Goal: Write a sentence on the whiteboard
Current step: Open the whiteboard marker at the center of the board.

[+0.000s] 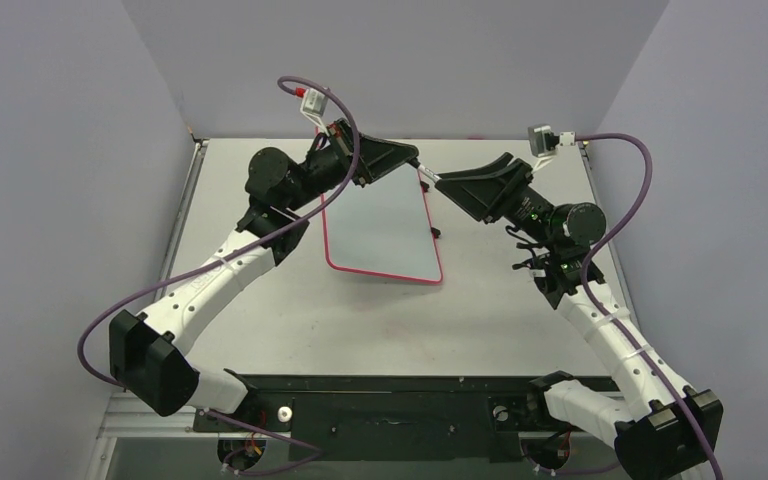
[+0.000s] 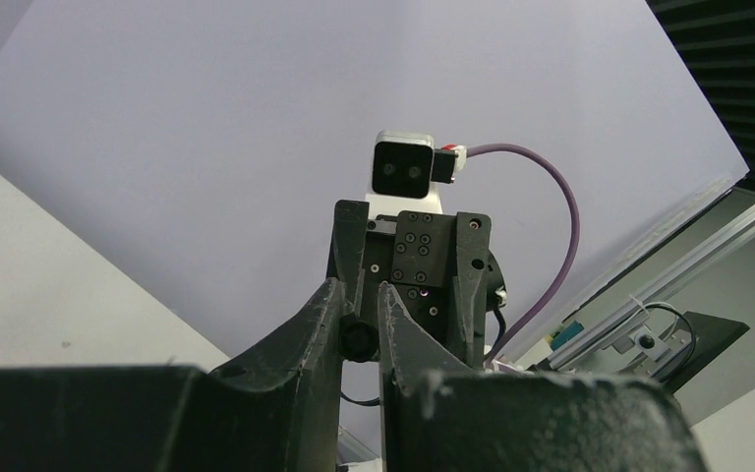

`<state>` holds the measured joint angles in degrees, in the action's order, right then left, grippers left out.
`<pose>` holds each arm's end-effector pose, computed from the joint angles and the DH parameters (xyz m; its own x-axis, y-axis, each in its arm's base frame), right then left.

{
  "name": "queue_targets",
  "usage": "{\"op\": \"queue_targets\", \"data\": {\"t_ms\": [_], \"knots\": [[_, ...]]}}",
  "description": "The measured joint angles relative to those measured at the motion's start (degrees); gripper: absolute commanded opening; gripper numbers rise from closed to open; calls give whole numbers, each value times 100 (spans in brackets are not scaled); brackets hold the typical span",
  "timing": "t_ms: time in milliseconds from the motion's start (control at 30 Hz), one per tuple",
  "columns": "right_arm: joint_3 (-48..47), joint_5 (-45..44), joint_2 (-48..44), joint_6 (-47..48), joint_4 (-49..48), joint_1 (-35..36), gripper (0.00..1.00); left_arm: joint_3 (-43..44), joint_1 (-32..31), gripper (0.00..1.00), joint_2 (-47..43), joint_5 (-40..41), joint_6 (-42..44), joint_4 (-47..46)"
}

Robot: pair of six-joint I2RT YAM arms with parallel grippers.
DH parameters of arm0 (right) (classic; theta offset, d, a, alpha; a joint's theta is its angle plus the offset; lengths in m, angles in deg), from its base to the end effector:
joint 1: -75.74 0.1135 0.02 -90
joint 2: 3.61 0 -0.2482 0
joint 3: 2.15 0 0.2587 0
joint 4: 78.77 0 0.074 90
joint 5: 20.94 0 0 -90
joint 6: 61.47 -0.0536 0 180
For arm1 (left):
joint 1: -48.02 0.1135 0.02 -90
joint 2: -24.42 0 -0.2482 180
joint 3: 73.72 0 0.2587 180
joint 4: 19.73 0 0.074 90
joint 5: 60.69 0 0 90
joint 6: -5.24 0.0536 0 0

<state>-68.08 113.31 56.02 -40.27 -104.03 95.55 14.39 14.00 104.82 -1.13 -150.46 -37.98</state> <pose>0.2201 0.1190 0.4149 -0.5698 0.5046 -0.6486 -0.7492 0.0055 0.6624 0.2691 -0.2144 0.4456 -0.6344 -0.5198 -0.5721 0.6845 -0.0340 -0.7282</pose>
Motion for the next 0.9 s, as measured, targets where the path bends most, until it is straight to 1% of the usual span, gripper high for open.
{"op": "queue_targets", "data": {"t_ms": [167, 267, 600, 900], "knots": [[0, -37, 28, -66, -61, 0, 43, -201, 0, 0, -13, 96, -79, -315], [0, -63, 98, -103, -116, 0, 41, -273, 0, 0, -13, 173, -101, -450], [0, -151, 223, -114, -160, 11, 33, -334, -33, 0, -15, 319, -76, -507], [-13, -203, 275, 70, 26, 17, 28, -372, -87, 0, -13, 326, 11, -507]]}}
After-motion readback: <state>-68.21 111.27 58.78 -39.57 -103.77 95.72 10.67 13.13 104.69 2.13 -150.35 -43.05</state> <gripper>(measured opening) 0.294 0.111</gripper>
